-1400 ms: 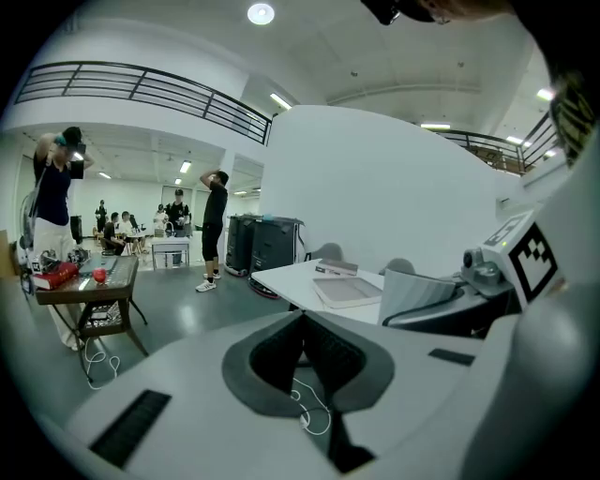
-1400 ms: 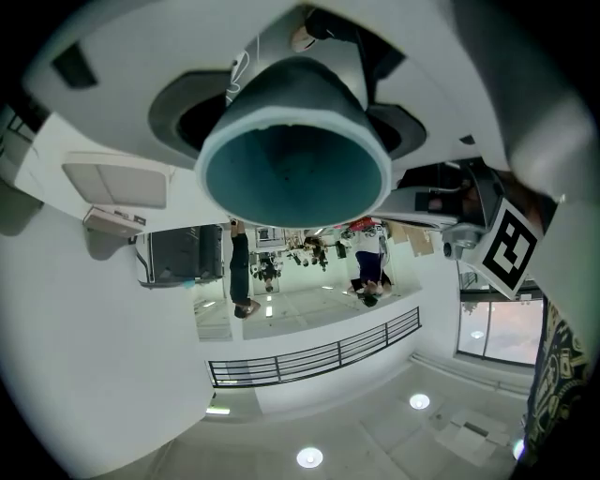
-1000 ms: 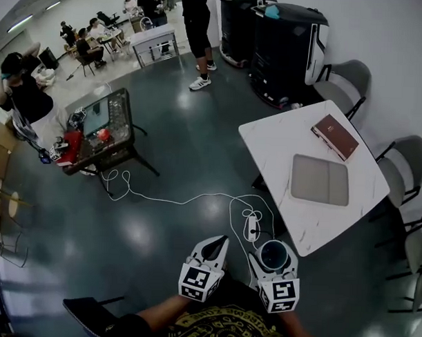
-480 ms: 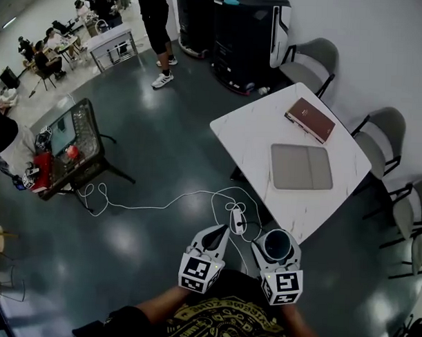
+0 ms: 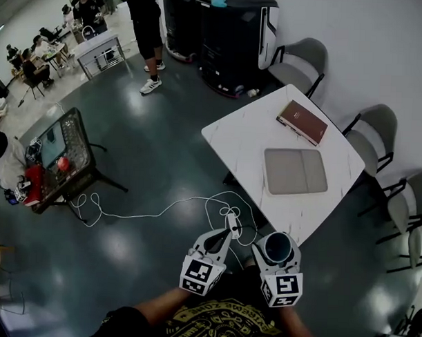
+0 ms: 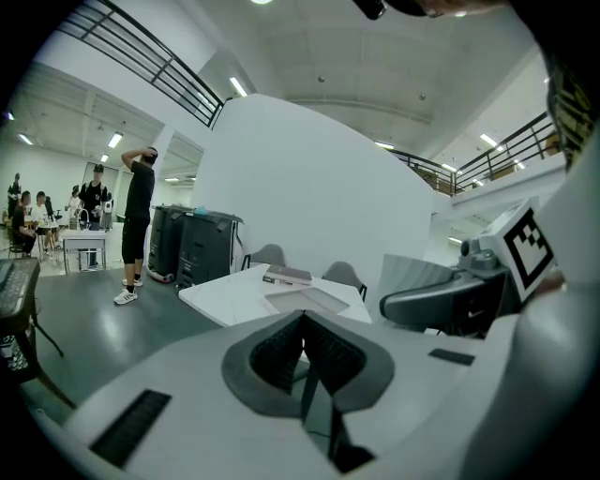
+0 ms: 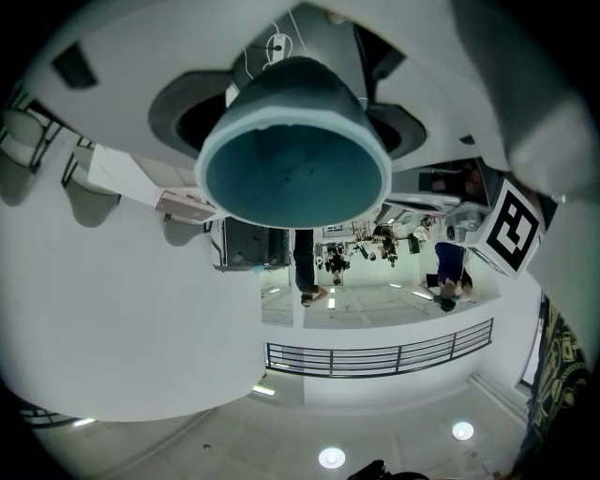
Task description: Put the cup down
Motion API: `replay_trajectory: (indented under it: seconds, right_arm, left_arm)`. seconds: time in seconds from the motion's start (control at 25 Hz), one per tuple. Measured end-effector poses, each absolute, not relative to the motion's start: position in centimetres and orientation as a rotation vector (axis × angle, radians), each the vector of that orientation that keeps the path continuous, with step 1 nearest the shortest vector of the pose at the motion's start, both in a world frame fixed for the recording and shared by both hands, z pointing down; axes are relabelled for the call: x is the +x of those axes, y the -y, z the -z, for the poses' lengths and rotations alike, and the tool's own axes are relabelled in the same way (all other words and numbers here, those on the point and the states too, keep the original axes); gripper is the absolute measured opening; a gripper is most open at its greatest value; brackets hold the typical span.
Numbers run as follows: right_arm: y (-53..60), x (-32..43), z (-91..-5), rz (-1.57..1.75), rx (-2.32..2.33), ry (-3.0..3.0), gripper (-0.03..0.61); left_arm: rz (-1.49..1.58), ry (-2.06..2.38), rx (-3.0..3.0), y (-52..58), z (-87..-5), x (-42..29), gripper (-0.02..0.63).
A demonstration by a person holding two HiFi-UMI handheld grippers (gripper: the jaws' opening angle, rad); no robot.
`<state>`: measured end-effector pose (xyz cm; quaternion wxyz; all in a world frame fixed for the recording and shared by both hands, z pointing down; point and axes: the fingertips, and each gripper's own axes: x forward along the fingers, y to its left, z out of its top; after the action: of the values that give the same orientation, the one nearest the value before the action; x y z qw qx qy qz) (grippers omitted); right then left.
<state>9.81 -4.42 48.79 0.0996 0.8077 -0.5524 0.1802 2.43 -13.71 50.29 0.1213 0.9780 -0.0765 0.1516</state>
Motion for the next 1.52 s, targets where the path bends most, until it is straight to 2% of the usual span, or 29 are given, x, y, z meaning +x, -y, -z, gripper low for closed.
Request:
replay_trajectory:
  seconds: [0.32,0.96,1.52]
  right_arm:
    - [5.0,14.3,-48.9,-0.49,2.37,1.685,0.38]
    - [7.2,28.2,-49.7,-0.423,2.239,1.837,0.379]
    - [10.7,35.7,-54.8,-0.463,2.173,1.91,0.38]
  left_arm:
    - [-0.414,0.27,2.877,14.3,-49.7,7.1,0.011]
    - [-0.408,0.473,2.838,14.3,-49.9,19.9,0.01]
    - [-0.531,0.611,2.774,16.9,-55.4,26.0,0.01]
